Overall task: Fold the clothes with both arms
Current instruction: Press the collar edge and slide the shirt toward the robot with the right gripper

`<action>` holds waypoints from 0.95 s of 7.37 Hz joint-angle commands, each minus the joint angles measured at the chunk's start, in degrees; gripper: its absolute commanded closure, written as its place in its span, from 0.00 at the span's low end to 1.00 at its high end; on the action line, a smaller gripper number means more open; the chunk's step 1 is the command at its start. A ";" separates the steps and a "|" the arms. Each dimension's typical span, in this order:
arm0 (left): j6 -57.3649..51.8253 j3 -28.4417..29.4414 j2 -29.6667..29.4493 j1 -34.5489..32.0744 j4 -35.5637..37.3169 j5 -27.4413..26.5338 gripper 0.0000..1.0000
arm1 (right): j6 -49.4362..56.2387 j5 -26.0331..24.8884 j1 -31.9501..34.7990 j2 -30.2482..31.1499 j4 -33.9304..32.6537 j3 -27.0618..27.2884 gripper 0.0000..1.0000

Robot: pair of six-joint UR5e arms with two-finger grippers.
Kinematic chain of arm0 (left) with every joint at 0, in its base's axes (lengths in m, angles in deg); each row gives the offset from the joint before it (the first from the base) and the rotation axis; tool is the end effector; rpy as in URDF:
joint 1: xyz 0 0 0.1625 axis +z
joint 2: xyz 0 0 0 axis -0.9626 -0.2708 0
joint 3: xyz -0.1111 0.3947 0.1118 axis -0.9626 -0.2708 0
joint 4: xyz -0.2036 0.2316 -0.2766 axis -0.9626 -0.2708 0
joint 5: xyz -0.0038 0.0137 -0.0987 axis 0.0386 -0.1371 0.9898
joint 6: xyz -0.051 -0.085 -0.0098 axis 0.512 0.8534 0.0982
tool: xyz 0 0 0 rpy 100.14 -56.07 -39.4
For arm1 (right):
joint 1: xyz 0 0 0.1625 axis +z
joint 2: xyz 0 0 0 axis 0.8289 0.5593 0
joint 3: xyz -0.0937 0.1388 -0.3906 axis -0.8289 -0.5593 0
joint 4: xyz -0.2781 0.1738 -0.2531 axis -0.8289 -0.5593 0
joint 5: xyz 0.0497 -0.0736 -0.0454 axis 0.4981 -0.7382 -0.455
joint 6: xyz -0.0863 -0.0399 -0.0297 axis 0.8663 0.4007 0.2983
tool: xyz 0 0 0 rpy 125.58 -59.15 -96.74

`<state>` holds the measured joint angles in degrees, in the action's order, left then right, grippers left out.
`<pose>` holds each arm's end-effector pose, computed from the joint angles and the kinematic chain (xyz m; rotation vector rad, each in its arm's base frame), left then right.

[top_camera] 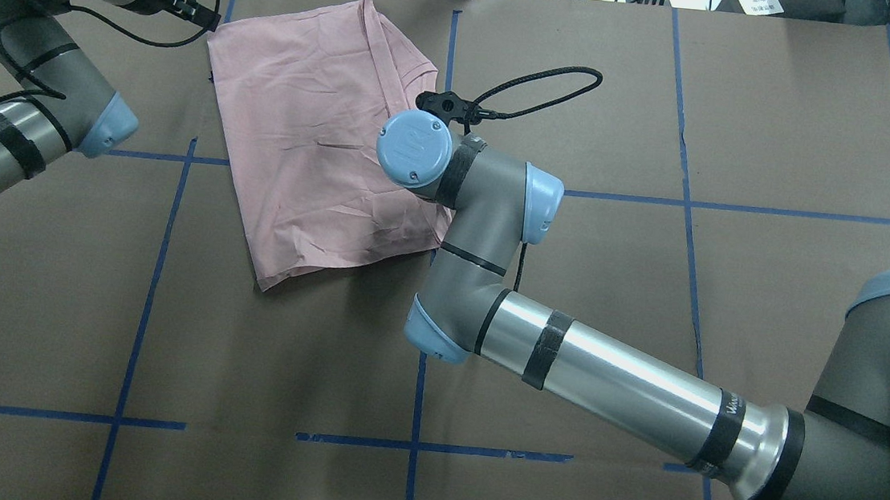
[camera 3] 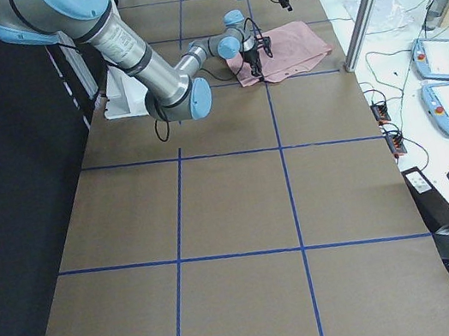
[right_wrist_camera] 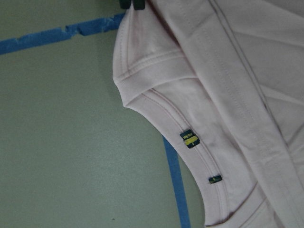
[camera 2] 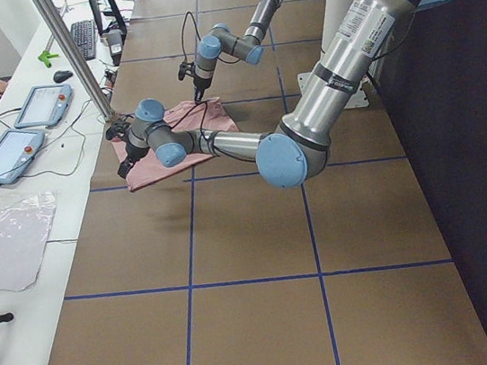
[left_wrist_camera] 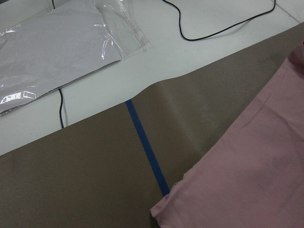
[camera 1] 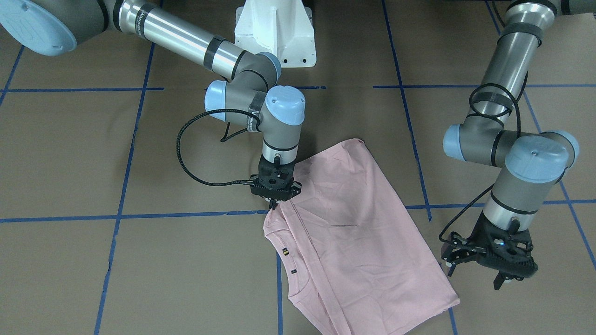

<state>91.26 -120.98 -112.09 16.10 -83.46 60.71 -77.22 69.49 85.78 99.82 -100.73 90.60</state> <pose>0.3201 -0.7221 0.4186 0.7040 0.6791 0.1672 -0.6563 -0.5312 0.1972 0.2726 -0.7031 0.3314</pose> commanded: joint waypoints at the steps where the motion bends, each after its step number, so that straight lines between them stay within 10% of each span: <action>1: 0.00 -0.73 -0.01 0.09 0.00 0.00 0.00 | -0.11 -0.03 -0.08 5.43 -1.62 8.97 1.00; 5: 0.09 -1.43 -0.01 0.26 0.00 0.18 0.00 | -2.30 -7.31 -10.87 32.20 -6.81 44.10 1.00; 7: 0.09 -1.44 -0.10 0.44 0.09 0.18 0.00 | -7.39 -13.55 -16.41 34.30 -7.61 46.56 1.00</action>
<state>91.35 -122.36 -112.12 16.44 -83.44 60.88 -81.81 59.09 72.68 132.06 -107.93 134.64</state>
